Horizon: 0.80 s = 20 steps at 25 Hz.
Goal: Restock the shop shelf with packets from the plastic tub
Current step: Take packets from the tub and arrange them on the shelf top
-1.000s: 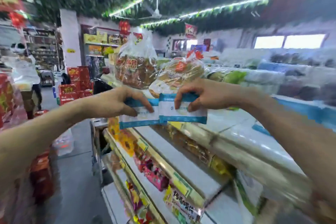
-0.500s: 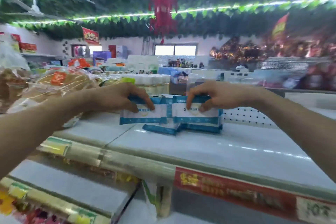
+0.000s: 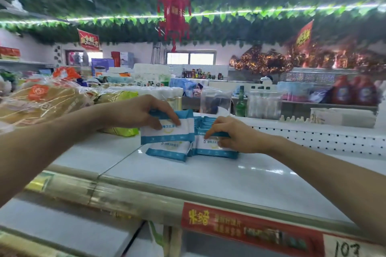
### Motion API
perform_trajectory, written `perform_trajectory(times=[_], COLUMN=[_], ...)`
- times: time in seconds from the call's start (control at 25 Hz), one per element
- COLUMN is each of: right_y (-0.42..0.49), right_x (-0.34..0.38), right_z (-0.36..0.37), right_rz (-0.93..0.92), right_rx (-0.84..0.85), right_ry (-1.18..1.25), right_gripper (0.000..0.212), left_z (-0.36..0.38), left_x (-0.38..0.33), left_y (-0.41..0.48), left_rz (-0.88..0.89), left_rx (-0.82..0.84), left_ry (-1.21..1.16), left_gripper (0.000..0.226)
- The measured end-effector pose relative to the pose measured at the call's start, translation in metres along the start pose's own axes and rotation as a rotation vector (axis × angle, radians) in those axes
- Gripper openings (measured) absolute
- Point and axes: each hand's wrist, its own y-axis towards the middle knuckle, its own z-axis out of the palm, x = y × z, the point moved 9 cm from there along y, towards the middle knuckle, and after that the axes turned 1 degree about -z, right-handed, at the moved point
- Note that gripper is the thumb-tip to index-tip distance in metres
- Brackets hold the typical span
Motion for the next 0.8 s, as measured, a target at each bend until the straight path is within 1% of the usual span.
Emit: perform_trajectory(times=[0.08, 0.24, 0.36, 0.44, 0.64, 0.8], right_y=[-0.001, -0.014, -0.023, -0.033, -0.062, -0.077], right_x=[-0.003, -0.009, -0.017, -0.024, -0.03, -0.022], right_z=[0.001, -0.002, -0.02, -0.04, -0.077, -0.091], right_rz=[0.008, 0.036, 0.096, 0.145, 0.204, 0.2], right_rx=[-0.013, 0.028, -0.059, -0.152, -0.278, -0.32], right_ry=[-0.126, -0.228, -0.154, -0.133, -0.166, -0.152], right_gripper=[0.037, 0.034, 0.051, 0.056, 0.051, 0.045], left_z=[0.017, 0.051, 0.079, 0.095, 0.105, 0.107], left_x=[-0.004, -0.016, -0.029, -0.036, -0.035, -0.027], left_y=[0.007, 0.029, 0.054, 0.071, 0.102, 0.109], left_rz=[0.021, 0.086, 0.176, 0.205, 0.233, 0.25], left_rx=[0.05, 0.14, 0.178, 0.195, 0.189, 0.153], left_ry=[0.001, 0.06, 0.142, 0.168, 0.2, 0.28], left_gripper=[0.044, 0.044, 0.043, 0.042, 0.043, 0.042])
